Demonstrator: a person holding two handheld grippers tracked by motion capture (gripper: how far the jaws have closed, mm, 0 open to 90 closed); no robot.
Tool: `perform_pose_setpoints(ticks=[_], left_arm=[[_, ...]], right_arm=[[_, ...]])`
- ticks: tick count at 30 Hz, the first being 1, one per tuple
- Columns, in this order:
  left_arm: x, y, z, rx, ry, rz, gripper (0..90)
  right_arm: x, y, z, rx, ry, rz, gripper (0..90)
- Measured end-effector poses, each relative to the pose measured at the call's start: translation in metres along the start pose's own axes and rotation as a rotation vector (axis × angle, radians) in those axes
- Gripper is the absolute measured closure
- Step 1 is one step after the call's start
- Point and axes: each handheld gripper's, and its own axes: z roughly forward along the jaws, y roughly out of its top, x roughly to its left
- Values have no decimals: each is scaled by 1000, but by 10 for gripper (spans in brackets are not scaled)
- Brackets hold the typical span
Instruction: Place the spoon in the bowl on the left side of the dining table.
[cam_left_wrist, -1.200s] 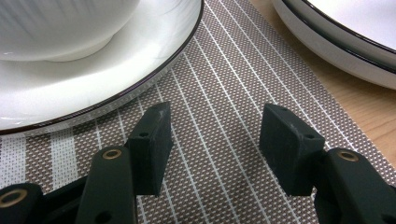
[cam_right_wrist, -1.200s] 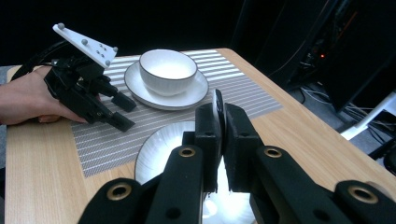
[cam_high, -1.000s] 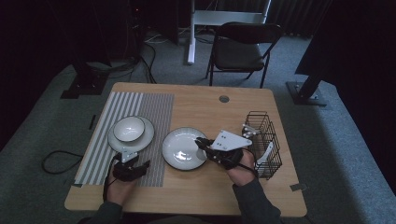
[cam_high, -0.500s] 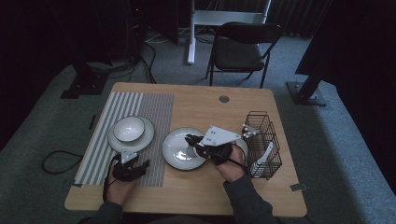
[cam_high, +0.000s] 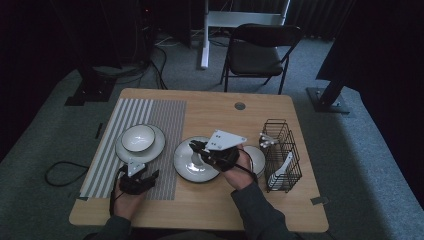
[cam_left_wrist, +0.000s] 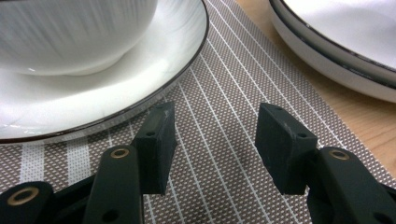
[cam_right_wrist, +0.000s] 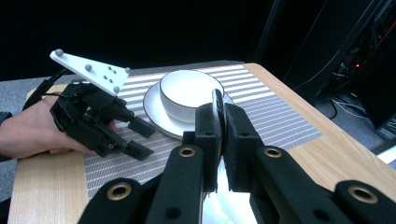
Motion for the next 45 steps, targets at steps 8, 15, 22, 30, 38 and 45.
perform_pose_setpoints(ticks=[8,15,22,30,38,45], left_arm=[[1,0,0,-10,5,-3,486],[1,0,-3,-28,10,-8,491],[1,-1,-2,-34,13,-12,492],[2,-1,-1,-32,15,-16,493],[2,-2,-2,-42,18,-20,505],[2,-2,-2,-45,15,-24,506]], right_arm=[[-2,3,9,-3,9,8,852],[-4,5,16,-4,10,10,853],[-5,9,22,-8,12,7,853],[-7,12,29,-9,18,8,853],[-12,10,36,0,29,19,853],[-15,11,42,-7,42,36,853]])
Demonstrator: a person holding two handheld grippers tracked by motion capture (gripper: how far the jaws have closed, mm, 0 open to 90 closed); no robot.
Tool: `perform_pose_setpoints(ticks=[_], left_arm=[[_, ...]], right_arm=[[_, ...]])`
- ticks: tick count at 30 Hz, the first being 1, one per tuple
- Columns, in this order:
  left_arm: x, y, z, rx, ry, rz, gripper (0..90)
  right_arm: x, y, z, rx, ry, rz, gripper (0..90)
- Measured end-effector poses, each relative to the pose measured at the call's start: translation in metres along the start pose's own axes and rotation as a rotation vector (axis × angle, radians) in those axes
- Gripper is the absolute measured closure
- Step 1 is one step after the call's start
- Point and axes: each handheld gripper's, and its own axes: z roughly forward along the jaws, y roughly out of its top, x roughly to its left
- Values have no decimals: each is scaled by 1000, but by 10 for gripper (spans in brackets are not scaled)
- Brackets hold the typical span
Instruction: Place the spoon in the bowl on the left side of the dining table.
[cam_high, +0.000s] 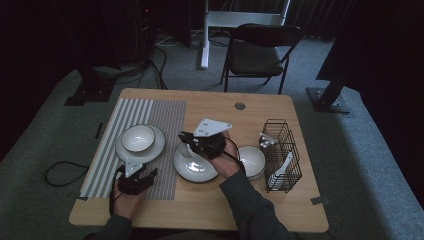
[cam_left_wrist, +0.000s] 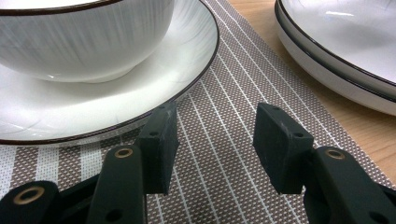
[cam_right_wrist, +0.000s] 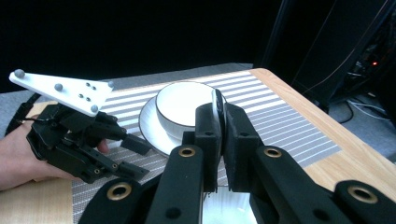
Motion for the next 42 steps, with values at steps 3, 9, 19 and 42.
perform_pose_setpoints(ticks=[3,9,19,42], left_arm=[[0,0,0,0,-3,-2,506],[1,0,0,0,-10,-8,506],[-3,0,1,4,11,14,502],[-1,0,1,5,-2,-2,501]], right_arm=[[0,1,2,-1,0,0,853],[-3,7,8,-12,2,12,853],[-5,16,20,-20,10,13,853],[-11,25,44,-29,29,2,853]])
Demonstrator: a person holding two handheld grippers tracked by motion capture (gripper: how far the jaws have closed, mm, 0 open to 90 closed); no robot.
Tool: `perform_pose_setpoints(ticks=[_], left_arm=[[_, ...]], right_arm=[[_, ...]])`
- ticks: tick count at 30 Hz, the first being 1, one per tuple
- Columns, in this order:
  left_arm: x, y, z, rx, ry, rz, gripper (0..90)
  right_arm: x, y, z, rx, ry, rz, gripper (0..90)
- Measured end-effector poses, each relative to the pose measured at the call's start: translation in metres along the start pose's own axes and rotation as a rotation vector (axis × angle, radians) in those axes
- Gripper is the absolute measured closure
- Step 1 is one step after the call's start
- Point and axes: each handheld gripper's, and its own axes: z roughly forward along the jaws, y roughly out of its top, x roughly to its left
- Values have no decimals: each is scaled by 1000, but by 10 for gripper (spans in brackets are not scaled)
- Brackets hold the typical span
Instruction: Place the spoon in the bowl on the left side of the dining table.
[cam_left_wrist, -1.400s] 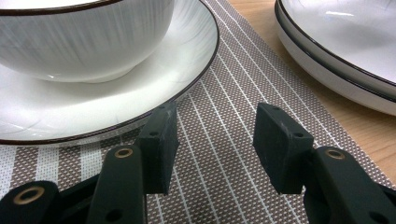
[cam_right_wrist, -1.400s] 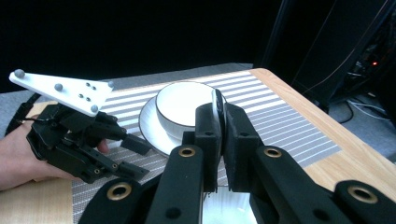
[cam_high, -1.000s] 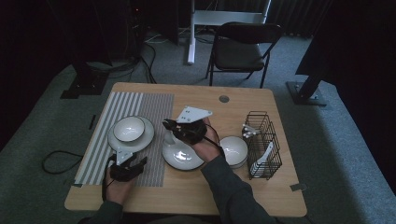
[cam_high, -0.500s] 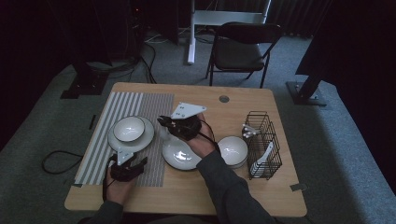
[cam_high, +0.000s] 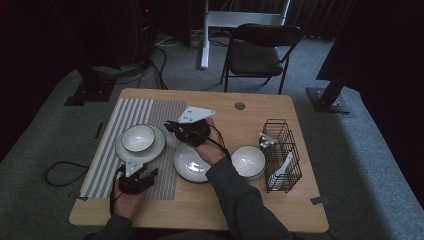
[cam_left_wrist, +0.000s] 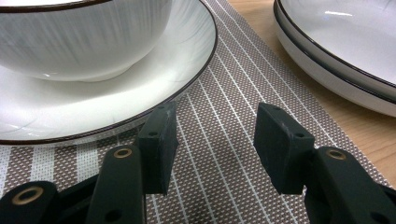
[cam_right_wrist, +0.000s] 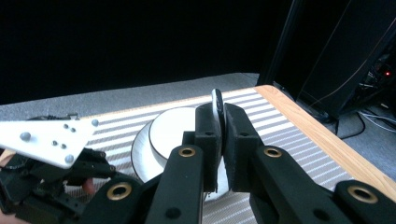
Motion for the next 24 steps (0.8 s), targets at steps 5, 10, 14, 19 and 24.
perform_pose_setpoints(ticks=[5,10,14,19,24], left_arm=[[0,0,0,1,-2,2,501],[0,0,0,3,-2,3,501],[0,0,0,4,-3,1,501],[0,0,0,6,-4,1,501],[0,0,1,7,-8,-3,501]], right_arm=[[-1,3,8,-1,7,-3,853],[-3,3,16,2,9,8,853],[-6,0,22,-2,7,21,853],[-9,-2,27,3,3,29,853],[-12,-4,30,-5,0,42,853]])
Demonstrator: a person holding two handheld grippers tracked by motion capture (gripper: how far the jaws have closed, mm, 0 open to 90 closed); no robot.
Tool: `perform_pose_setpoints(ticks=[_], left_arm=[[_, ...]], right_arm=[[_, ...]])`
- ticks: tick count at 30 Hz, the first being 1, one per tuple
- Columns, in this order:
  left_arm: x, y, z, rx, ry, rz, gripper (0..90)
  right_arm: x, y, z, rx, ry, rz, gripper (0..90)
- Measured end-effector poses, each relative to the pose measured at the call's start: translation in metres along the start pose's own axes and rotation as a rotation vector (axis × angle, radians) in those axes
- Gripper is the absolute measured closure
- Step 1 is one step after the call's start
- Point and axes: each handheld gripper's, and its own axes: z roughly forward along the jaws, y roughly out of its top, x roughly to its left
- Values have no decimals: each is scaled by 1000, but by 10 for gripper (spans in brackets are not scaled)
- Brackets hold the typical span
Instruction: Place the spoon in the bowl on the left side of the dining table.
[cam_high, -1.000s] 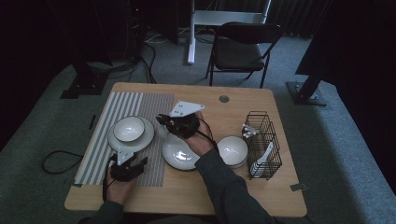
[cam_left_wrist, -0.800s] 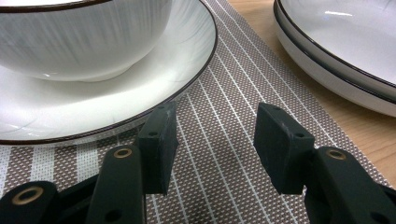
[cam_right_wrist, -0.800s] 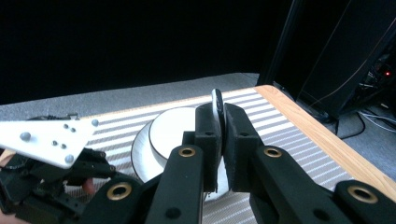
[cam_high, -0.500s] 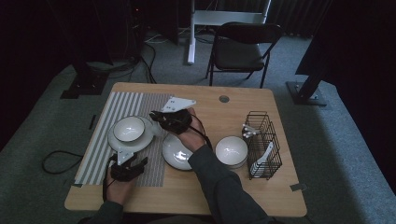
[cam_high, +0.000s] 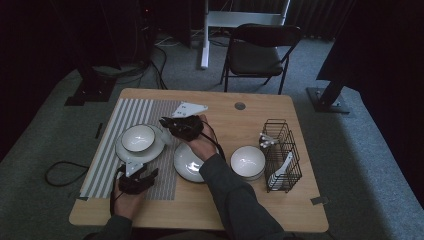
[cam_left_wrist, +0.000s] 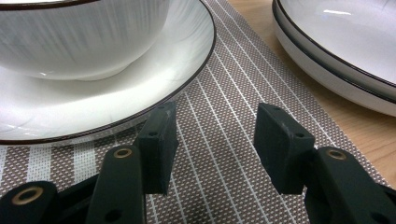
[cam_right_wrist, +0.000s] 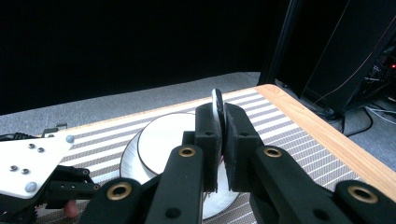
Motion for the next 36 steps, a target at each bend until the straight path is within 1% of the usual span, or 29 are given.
perform_pose_setpoints(ticks=[9,14,17,18,25,26,30,34,35,36], left_arm=[[0,0,0,2,-1,0,501],[0,0,0,3,-3,-3,501],[0,0,0,4,-3,-2,501],[0,0,0,2,-4,-4,501],[0,0,0,2,-6,-4,501],[0,0,0,2,-5,-3,501],[0,0,0,2,-6,-5,501],[0,0,0,2,-6,-4,501],[0,0,0,3,-7,-4,501],[0,0,0,4,-8,-4,501]], right_arm=[[-2,0,6,-1,-1,5,853],[-2,-1,12,-12,0,22,853],[-2,0,15,-11,1,20,853],[0,3,18,-11,6,15,853],[3,9,23,-18,9,5,853],[5,11,25,-21,11,-2,853],[6,12,29,-31,19,2,853],[7,11,36,-24,20,-1,853],[7,9,42,-12,21,-10,853],[8,9,44,-8,19,-10,853]])
